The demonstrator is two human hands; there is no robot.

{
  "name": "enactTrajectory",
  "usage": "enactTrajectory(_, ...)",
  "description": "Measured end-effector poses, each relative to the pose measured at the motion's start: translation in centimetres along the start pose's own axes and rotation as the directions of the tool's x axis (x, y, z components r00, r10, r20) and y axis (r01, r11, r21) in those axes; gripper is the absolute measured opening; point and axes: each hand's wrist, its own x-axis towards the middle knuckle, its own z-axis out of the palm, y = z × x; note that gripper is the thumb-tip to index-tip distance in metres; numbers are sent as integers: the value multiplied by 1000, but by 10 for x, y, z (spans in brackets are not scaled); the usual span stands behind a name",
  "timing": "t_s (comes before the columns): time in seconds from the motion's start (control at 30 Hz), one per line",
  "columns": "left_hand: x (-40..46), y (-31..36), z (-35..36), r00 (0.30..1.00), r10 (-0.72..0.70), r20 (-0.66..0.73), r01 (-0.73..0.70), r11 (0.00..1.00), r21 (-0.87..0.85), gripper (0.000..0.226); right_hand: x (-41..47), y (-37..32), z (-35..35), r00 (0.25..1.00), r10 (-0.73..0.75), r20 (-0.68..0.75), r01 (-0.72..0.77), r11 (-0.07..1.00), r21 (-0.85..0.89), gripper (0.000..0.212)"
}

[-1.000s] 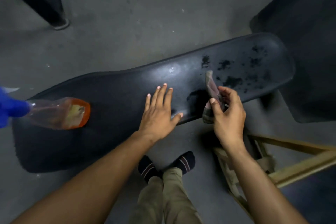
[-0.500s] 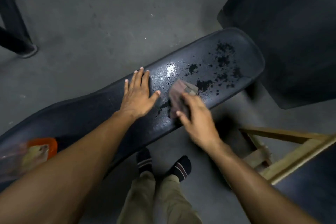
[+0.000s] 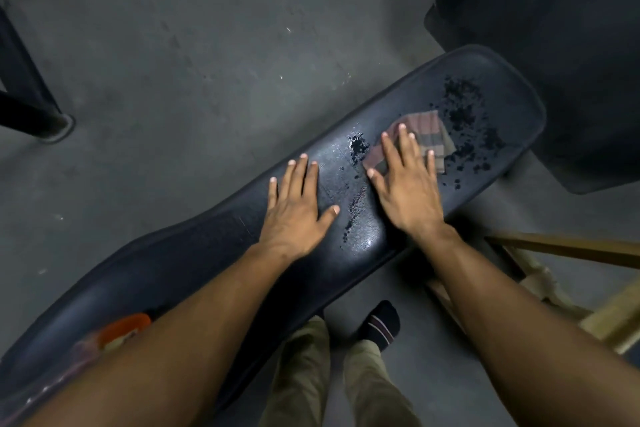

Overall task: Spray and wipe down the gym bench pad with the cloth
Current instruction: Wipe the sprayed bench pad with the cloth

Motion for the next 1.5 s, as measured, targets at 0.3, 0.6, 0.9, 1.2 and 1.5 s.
enactTrajectory(0.3, -1, -7, 13, 999, 35, 10, -36, 993, 117, 92, 37, -14, -10, 943, -307, 127, 325, 933, -156, 66)
enactTrajectory(0.6, 2, 7, 13, 999, -22, -27, 23, 998, 60, 93, 30, 25, -17, 996, -44, 77, 44, 999, -7, 65)
enactTrajectory(0.9, 68, 65, -7, 994, 72, -76, -74, 997, -26, 85, -52, 84, -17, 998, 4, 68, 5, 991, -131, 62)
enactTrajectory(1.2, 100, 101, 8, 997, -37, 73, 34, 999, 29, 93, -21, 83, -17, 1000, -18, 25, 17, 999, 36, 59)
enactTrajectory(1.5, 102, 99, 14, 992, -65, 111, 53, 992, 112, 92, 22, 175, -48, 979, 196, -61, -191, 978, 84, 55)
